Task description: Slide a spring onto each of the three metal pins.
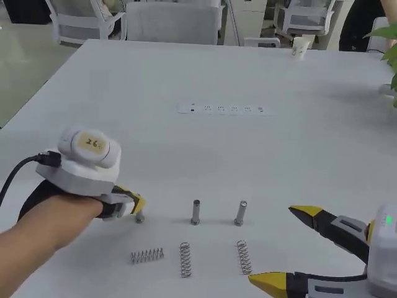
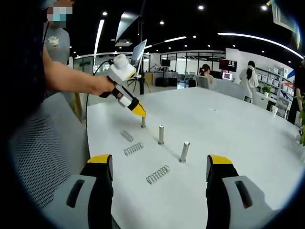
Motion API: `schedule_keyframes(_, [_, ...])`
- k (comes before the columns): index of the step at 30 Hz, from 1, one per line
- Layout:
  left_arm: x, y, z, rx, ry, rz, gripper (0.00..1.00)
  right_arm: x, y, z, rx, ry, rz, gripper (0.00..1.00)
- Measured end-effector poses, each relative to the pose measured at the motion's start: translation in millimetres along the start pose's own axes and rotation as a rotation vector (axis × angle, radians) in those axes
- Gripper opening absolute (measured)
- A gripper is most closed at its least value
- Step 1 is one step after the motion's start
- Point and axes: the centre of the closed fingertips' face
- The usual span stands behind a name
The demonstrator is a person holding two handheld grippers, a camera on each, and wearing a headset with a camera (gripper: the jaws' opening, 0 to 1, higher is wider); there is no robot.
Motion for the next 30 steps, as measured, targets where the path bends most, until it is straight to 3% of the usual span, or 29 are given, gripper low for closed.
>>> schedule_keyframes(19, [-5.5, 1.3, 1.3, -0.007, -0.059, -0.005, 0.00, 0.9, -0.7, -1.0, 0.007, -0.001, 0.003, 0.81])
schedule_keyframes(30, [-8.9, 2.4, 3.4, -0.022, -0.072, -0.021, 0.10, -0.1, -1.0, -1.1, 0.007, -0.003, -0.001, 0.80])
Point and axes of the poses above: the centre of the closed fingertips' face, and the gripper's own axes: y roughly backward along the fingers, x roughly to its left, z roughly out of its top, and after that the axes turned 4 degrees about x, right-handed
